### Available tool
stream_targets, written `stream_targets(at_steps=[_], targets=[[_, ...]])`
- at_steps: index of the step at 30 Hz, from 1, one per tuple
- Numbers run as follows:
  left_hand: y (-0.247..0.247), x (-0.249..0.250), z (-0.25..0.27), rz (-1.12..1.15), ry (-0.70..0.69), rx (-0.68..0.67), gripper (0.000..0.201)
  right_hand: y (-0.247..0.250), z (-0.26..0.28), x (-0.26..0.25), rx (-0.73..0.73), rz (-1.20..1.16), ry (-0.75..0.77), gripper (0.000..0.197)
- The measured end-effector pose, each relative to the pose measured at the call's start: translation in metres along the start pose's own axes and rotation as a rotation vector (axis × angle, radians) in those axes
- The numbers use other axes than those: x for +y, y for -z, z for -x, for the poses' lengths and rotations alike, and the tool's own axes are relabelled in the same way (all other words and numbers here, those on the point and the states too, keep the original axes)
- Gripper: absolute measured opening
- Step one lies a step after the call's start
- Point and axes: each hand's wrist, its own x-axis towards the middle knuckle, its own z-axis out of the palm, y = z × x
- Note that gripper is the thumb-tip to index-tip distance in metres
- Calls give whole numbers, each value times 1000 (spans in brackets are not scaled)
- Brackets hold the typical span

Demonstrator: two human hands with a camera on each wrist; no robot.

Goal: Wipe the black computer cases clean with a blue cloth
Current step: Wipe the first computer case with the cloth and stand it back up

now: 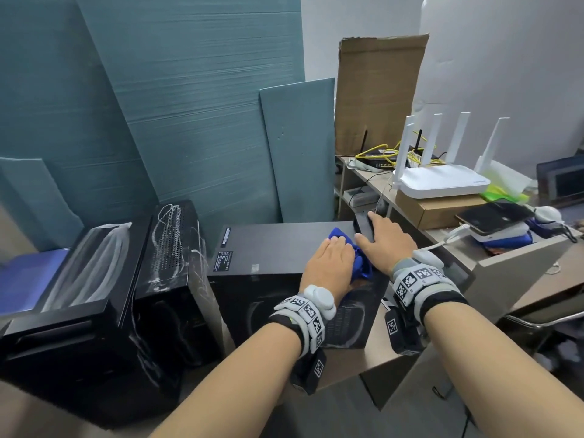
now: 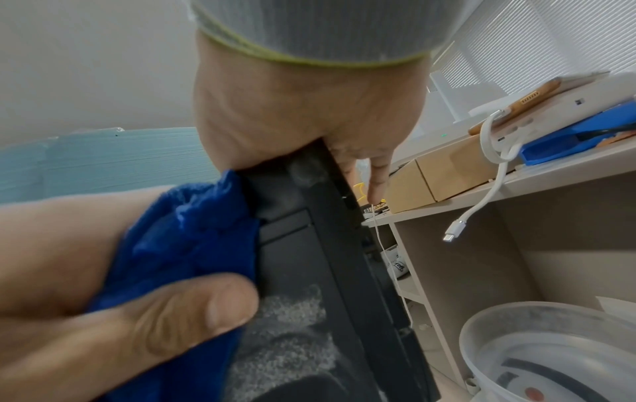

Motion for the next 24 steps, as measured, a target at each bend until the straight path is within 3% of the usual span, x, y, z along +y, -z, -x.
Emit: stream_targets(at_steps=[7, 13, 18, 24], targets=[[8, -44, 30, -46, -18, 42, 58, 1, -4, 3, -9, -54, 5, 68], [19, -79, 55, -62, 9, 22, 64, 3, 1, 2, 13, -50, 5, 69], [31, -107, 75, -58, 89, 3, 62, 5, 11, -2, 46, -37, -5, 67], [38, -131, 98, -87, 254, -16, 74, -4, 38, -1, 96, -39, -19, 68]])
